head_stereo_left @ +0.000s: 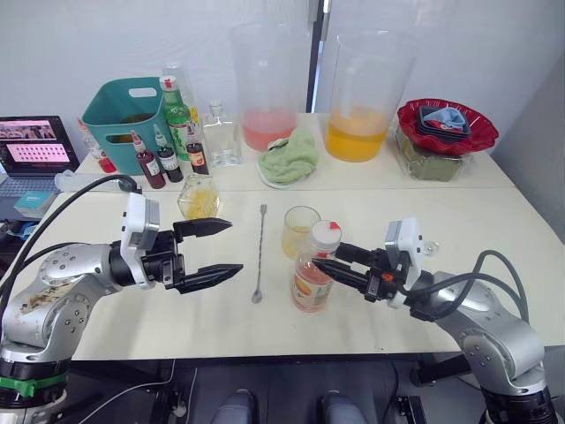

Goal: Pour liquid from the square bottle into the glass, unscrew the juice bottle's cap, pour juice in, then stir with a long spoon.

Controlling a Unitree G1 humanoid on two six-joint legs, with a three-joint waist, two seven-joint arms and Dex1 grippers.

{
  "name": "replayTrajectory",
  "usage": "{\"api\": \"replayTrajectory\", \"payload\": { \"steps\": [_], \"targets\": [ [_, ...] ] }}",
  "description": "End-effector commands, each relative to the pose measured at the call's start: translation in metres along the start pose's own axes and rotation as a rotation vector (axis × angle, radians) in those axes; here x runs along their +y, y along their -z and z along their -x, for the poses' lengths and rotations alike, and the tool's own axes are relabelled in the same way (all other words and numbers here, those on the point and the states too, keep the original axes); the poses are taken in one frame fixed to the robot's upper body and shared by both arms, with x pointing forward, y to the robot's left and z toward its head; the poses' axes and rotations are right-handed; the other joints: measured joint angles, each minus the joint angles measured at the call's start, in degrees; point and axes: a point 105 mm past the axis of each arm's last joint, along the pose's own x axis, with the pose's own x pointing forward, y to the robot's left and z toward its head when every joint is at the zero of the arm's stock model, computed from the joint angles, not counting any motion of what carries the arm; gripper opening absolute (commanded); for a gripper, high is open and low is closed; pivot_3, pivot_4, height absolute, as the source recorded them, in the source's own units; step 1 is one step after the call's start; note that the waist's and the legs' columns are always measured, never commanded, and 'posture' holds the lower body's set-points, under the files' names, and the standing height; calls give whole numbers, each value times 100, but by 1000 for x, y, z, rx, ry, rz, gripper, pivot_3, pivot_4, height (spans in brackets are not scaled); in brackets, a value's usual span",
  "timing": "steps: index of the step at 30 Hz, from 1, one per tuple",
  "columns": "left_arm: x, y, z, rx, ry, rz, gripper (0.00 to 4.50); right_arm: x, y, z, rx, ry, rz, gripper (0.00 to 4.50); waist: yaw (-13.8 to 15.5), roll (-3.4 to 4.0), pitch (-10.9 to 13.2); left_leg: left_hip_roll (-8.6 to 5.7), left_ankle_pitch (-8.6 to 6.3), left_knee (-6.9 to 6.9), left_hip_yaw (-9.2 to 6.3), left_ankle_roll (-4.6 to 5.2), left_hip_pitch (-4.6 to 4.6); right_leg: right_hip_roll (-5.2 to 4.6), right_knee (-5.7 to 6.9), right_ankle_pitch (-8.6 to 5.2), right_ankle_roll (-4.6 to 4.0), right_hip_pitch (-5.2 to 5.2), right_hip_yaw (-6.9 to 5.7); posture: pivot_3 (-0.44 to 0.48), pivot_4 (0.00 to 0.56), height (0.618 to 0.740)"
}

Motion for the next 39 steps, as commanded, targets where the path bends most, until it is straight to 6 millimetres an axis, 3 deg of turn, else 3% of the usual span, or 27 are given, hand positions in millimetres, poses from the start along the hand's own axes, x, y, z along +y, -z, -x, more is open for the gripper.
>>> {"api": "replayTrajectory", "payload": {
  "steps": [1,7,11,19,25,32,39],
  "targets": [
    [-3,-12,3,-20,-2,-39,4500,1,-8,2,-8,-29,39,2366,4,0,0,0,0,0,0,0,1,0,0,0,0,1,0,0,150,740],
    [-7,-12,7,-4,-6,-22,4500,-11,-22,28,55,-176,104,4483,12,-2,0,-1,0,5,5,0,0,-1,-3,0,0,6,-3,0,150,740],
    [-10,-13,9,6,5,-13,4500,-20,-28,34,75,-310,135,4483,-11,-3,0,4,0,5,10,0,4,4,-3,0,0,8,-4,0,150,740],
    [-18,-12,12,30,-32,-27,4500,-47,-21,4,132,-550,152,4483,-40,-4,1,6,-1,4,13,1,6,4,-3,0,-2,6,-4,0,150,740],
    [-27,-5,20,96,-69,-30,4500,-50,-17,-13,134,-664,142,4483,4,-4,2,3,-2,2,-1,1,-4,-5,-1,0,-3,-5,-3,0,150,740],
    [-33,-4,24,107,-104,-28,4500,-42,-25,-24,93,-738,103,4483,6,-4,2,3,-2,2,-11,1,-3,-5,-1,1,-4,-6,-5,0,150,740],
    [-33,-5,22,116,-86,-13,4500,-35,-26,-20,84,-769,81,2260,14,-4,2,2,-2,2,-12,0,-3,-6,0,1,-4,-6,-4,0,150,740]
  ]
}}
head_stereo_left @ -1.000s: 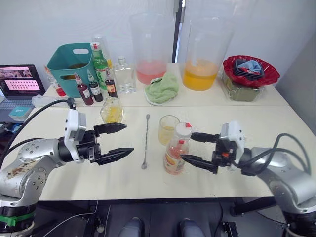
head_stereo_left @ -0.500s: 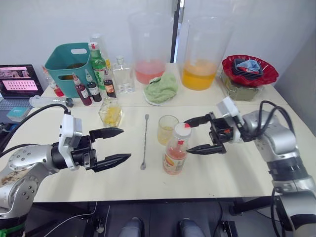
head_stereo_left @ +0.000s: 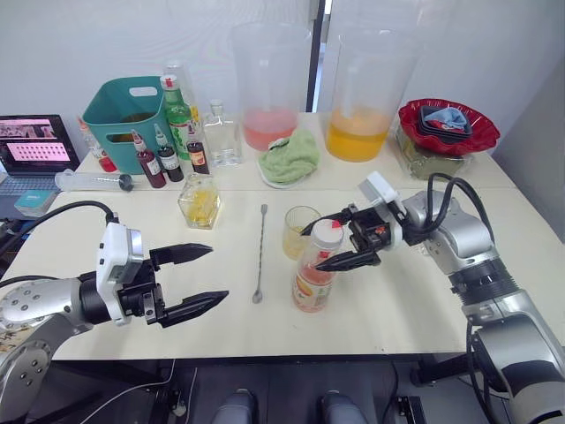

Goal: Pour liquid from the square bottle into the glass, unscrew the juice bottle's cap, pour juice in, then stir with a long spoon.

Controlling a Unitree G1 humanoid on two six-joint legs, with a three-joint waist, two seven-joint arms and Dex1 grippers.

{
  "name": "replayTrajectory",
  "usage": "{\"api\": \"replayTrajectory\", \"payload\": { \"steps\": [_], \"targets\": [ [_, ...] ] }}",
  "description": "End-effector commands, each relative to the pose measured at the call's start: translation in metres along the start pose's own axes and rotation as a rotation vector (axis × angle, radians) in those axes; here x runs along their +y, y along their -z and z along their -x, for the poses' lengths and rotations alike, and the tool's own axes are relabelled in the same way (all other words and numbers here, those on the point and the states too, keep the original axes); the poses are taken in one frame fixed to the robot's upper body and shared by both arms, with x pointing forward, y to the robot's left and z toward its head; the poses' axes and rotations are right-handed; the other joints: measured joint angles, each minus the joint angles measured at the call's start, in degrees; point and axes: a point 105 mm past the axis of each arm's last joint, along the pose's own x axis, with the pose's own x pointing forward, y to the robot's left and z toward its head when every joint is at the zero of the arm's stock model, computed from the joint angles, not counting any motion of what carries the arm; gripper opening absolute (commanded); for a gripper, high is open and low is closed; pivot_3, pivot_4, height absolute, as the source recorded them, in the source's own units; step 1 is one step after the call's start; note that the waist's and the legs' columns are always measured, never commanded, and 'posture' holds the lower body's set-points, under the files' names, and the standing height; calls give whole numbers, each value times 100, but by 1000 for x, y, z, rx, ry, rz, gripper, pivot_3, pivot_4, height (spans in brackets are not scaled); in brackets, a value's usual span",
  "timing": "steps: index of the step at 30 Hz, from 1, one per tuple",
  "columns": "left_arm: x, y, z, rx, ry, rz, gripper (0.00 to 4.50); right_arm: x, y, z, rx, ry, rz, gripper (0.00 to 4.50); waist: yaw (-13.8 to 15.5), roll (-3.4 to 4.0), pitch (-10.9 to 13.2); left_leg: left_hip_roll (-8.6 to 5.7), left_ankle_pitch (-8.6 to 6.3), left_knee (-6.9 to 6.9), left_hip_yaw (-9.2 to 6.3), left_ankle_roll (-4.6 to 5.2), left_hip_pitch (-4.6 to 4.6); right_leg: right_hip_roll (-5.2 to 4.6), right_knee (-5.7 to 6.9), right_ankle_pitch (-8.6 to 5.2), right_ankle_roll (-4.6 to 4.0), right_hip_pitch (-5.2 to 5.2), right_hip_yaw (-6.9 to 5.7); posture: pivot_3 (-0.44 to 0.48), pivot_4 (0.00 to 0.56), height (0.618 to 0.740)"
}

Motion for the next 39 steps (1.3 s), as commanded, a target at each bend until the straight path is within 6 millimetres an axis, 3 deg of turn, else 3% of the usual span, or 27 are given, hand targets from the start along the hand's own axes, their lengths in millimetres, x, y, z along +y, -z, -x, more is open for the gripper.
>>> {"api": "replayTrajectory", "payload": {
  "steps": [1,3,11,15,19,25,34,35,39],
  "targets": [
    [-1,-10,-2,-13,18,-39,4500,13,-13,4,-10,-56,47,1951,11,0,0,0,0,0,0,0,0,0,0,0,0,0,0,0,150,740],
    [1,-8,-2,-18,28,-21,4500,18,-20,3,-27,-47,64,1400,9,0,0,-1,0,0,0,0,0,0,0,0,0,0,-1,0,150,740],
    [9,-3,-9,-61,98,2,4500,25,-47,13,-110,247,117,1369,32,0,0,0,0,-2,1,0,-1,2,2,0,0,-2,-1,0,150,740],
    [12,0,-17,-78,144,3,4500,33,-50,16,-123,421,123,1369,42,-1,0,-3,0,-2,2,0,-4,-3,0,0,0,-2,0,0,150,740],
    [16,4,-29,-99,209,-1,4500,45,-34,5,-75,624,106,1369,65,-2,-1,-3,0,-2,8,0,-6,0,4,0,0,-3,-4,0,150,740],
    [20,2,-41,-119,250,-14,4500,40,-22,1,-107,873,57,1368,-4,-4,-1,-4,3,3,13,-3,-6,2,5,0,1,-1,-1,0,150,740],
    [21,4,-42,-123,249,0,4500,45,-6,-1,-112,882,-74,1368,1,-5,-2,-3,3,1,9,-2,-5,5,4,0,1,4,-4,0,150,740],
    [21,5,-42,-122,244,-1,4500,45,-7,0,-113,871,-78,2419,0,-5,-2,-3,3,2,10,-2,-5,5,3,-1,1,5,-5,0,150,740],
    [19,3,-38,-137,209,3,4500,45,-15,4,-99,777,-66,3698,-12,-5,-2,-2,3,2,10,-1,-3,5,1,-1,1,5,-3,0,150,740]
  ]
}}
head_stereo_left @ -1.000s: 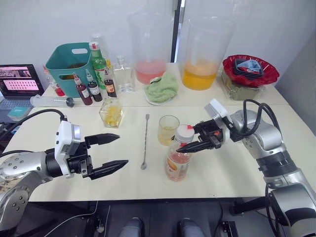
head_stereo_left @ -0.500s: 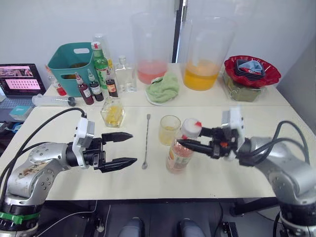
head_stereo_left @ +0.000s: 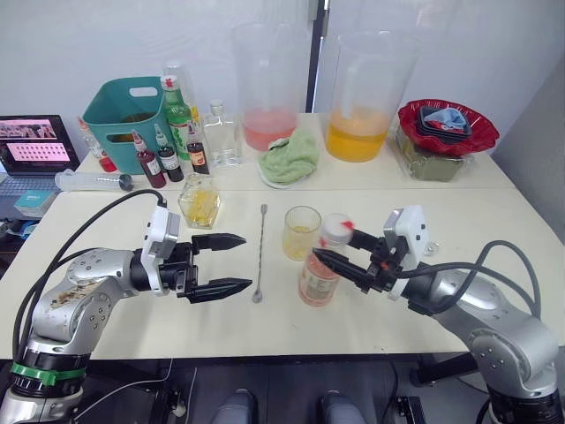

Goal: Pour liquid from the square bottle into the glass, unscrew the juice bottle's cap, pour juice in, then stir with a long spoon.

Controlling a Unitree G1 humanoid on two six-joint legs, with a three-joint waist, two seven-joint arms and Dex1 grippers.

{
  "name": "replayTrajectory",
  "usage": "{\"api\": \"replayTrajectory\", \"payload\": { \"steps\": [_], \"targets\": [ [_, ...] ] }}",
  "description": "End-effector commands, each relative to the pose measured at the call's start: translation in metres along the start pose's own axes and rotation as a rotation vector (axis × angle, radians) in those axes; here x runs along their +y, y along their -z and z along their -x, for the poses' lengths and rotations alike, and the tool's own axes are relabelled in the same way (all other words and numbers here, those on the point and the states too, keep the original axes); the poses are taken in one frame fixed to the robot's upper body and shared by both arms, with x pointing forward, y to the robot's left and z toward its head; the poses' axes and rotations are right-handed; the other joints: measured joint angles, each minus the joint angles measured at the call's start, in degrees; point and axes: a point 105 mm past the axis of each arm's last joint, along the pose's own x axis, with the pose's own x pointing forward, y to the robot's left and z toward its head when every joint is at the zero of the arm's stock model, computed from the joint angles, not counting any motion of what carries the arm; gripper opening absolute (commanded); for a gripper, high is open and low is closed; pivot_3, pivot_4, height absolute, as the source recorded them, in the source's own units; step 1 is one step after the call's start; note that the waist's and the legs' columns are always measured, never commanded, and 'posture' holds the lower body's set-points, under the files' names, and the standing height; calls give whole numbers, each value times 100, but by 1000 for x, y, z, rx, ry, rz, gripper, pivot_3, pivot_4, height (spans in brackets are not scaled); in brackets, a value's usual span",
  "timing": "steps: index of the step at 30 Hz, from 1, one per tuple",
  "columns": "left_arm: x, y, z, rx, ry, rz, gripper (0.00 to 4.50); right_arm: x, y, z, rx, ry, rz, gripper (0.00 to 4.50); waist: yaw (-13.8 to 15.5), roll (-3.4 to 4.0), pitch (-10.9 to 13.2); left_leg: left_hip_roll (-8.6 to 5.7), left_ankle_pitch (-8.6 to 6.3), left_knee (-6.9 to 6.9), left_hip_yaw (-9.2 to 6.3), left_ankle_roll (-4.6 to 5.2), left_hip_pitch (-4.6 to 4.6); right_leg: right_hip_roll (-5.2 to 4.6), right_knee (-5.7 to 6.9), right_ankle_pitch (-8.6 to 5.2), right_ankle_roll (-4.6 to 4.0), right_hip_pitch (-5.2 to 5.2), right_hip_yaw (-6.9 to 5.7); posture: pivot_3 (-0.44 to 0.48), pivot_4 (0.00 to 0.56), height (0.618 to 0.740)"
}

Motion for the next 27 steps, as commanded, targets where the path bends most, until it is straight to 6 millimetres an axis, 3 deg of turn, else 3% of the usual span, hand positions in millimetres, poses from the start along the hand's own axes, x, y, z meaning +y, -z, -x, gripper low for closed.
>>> {"api": "replayTrajectory", "payload": {
  "steps": [1,3,11,13,16,27],
  "targets": [
    [-6,-12,2,-44,-22,-36,4500,1,-17,6,-31,-79,25,4065,-1,0,0,2,0,0,-1,0,0,2,0,0,0,0,-1,0,150,740],
    [-12,-13,1,-51,-29,-35,4500,0,-20,11,-5,-159,37,4454,2,-1,0,4,0,0,-2,0,0,2,-1,0,0,-1,0,0,150,740],
    [-19,-15,7,-28,-93,-45,4500,-15,-6,21,80,-350,165,4454,11,-4,0,4,0,4,13,0,1,3,-7,0,0,8,-6,0,150,740],
    [-28,-6,9,41,-102,-51,4500,-27,-1,13,99,-400,186,4454,-13,-5,1,4,0,5,13,1,1,3,-6,0,0,8,-6,0,150,740],
    [-42,2,11,86,-108,-36,4500,-30,-3,-1,84,-494,200,4454,-119,-5,2,7,-1,-4,9,1,11,0,-8,0,0,6,15,0,150,740],
    [-42,-17,23,42,-214,-61,4500,-36,-5,-23,47,-662,203,4454,12,-6,2,3,-1,-3,-3,1,7,-5,-3,-1,-2,2,-1,0,150,740]
  ]
}}
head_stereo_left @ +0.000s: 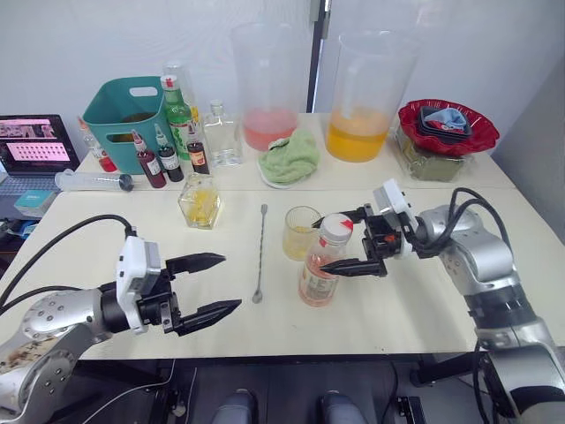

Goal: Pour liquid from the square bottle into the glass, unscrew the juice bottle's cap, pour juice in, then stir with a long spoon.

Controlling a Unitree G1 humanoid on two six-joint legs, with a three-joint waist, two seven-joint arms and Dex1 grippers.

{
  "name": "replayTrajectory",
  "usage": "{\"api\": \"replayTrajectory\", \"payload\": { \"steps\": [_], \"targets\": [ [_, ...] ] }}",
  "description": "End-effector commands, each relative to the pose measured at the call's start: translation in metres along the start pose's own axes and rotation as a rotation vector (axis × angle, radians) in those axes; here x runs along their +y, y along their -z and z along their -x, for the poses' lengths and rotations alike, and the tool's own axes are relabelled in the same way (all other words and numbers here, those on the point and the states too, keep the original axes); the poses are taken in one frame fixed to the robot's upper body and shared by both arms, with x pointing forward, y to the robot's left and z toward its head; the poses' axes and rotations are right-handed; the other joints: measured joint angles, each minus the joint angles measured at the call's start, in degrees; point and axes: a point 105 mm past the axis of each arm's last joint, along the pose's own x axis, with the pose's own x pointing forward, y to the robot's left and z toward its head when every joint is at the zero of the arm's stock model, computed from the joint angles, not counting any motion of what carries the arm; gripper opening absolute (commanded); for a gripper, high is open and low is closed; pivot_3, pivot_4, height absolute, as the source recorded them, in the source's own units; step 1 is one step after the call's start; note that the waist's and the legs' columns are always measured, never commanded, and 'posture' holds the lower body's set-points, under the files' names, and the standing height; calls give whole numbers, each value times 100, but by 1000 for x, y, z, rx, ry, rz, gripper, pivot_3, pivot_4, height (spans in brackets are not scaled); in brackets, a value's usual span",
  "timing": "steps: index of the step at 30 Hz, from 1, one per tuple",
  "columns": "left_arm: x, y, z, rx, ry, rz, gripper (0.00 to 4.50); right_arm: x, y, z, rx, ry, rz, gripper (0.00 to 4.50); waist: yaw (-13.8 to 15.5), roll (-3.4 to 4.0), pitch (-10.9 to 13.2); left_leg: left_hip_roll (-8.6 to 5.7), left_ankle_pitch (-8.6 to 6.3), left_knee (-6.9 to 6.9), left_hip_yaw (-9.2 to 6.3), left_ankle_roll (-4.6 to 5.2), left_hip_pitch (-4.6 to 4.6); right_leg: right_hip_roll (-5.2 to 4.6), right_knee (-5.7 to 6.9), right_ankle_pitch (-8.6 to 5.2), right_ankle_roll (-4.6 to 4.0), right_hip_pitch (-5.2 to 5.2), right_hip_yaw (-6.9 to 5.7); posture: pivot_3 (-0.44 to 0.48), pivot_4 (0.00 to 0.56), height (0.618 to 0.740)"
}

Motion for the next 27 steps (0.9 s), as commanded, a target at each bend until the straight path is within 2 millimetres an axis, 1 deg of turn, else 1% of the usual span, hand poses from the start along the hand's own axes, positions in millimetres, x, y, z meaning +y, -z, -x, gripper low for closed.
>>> {"api": "replayTrajectory", "payload": {
  "steps": [1,2,3,4,7,9,11,18,20,23,27],
  "targets": [
    [-3,-14,3,-22,-4,-41,4500,-4,-10,1,-18,-26,52,4070,0,0,0,0,0,0,-1,0,0,0,1,0,0,-1,0,0,150,740],
    [-4,-14,3,-24,-6,-42,4500,-4,-11,1,-22,-35,49,3941,-3,0,0,0,0,0,-2,0,0,0,1,0,0,0,0,0,150,740],
    [-4,-15,3,-25,-6,-41,4500,-4,-11,1,-25,-41,46,3720,-2,0,0,0,0,0,-2,0,1,0,1,0,0,0,0,0,150,740],
    [-4,-15,3,-26,-6,-42,4500,-4,-12,1,-29,-46,47,3310,-2,0,0,0,0,0,-2,0,1,0,0,0,0,-1,0,0,150,740],
    [-5,-16,3,-29,-2,-43,4500,-2,-15,5,-48,-55,43,2274,-3,0,0,0,0,0,-2,0,1,0,1,0,0,-1,1,0,150,740],
    [-4,-17,3,-32,3,-44,4500,-1,-18,6,-57,-52,43,1650,-1,0,0,1,0,0,-2,-1,2,2,1,0,-1,0,0,0,150,740],
    [-2,-18,2,-37,12,-44,4500,0,-22,7,-73,-31,42,1318,3,0,0,0,0,0,-2,-1,1,0,3,0,-1,-3,2,0,150,740],
    [4,-18,-4,-43,54,-47,4500,8,-30,5,-93,69,38,1286,4,0,0,-1,0,-1,-2,-1,-1,1,5,0,-1,-5,2,0,150,740],
    [7,-18,-7,-47,74,-48,4500,12,-31,1,-101,139,38,1286,8,0,0,-1,0,-3,-2,-1,-2,1,6,0,-1,-7,2,0,150,740],
    [11,-17,-10,-48,107,-48,4500,22,-27,-7,-108,225,18,1286,20,0,0,-2,0,-2,-1,-1,-3,1,7,0,0,-6,1,0,150,740],
    [14,-18,-15,-52,133,-52,4500,31,-20,-15,-91,290,3,1286,5,0,0,-3,0,-2,0,-1,-4,1,7,0,0,-7,2,0,150,740]
  ]
}}
